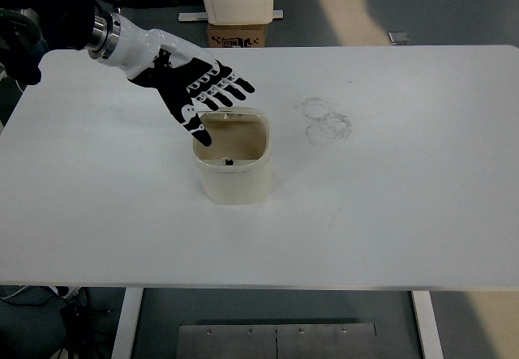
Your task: Close trash bin
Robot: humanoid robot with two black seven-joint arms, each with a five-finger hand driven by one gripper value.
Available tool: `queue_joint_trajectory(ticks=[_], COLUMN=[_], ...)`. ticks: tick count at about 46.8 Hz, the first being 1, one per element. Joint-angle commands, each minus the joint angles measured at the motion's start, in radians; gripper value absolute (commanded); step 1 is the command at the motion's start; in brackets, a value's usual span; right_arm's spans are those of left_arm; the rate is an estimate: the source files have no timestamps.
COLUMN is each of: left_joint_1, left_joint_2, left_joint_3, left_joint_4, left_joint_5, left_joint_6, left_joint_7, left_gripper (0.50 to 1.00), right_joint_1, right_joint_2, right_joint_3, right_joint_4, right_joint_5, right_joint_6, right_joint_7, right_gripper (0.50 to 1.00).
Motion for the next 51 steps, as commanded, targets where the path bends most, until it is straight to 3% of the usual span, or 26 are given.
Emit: queue_joint_trajectory(ticks=[1, 13, 36, 51], left_joint_1=[0.011, 0.032, 0.052, 0.112], left_joint_2=[-0.007, -0.01, -0.01, -0.009], left_joint_3=[0.0, -0.003, -0.001, -0.006], left_joint_4=[-0.005, -0.064, -0.068, -0.061], left_joint_5=[0.002, 0.0, 0.003, 0.045], left_joint_6=[0.0, 0.0, 0.0, 0.007], left_joint_7=[0.0, -0.002, 0.0, 0.0], left_gripper=[1.0, 1.0, 1.0, 1.0], right_joint_1=[0.0, 0.0, 0.0, 0.0], right_joint_2=[0.0, 0.0, 0.0, 0.0], right_joint_3=[0.0, 0.0, 0.0, 0.0], right_joint_4=[0.0, 0.0, 0.0, 0.0], right_joint_5=[0.0, 0.0, 0.0, 0.0], right_joint_6=[0.0, 0.0, 0.0, 0.0], right_joint_7=[0.0, 0.0, 0.0, 0.0], right_gripper=[0.991, 0.991, 0.991, 0.991])
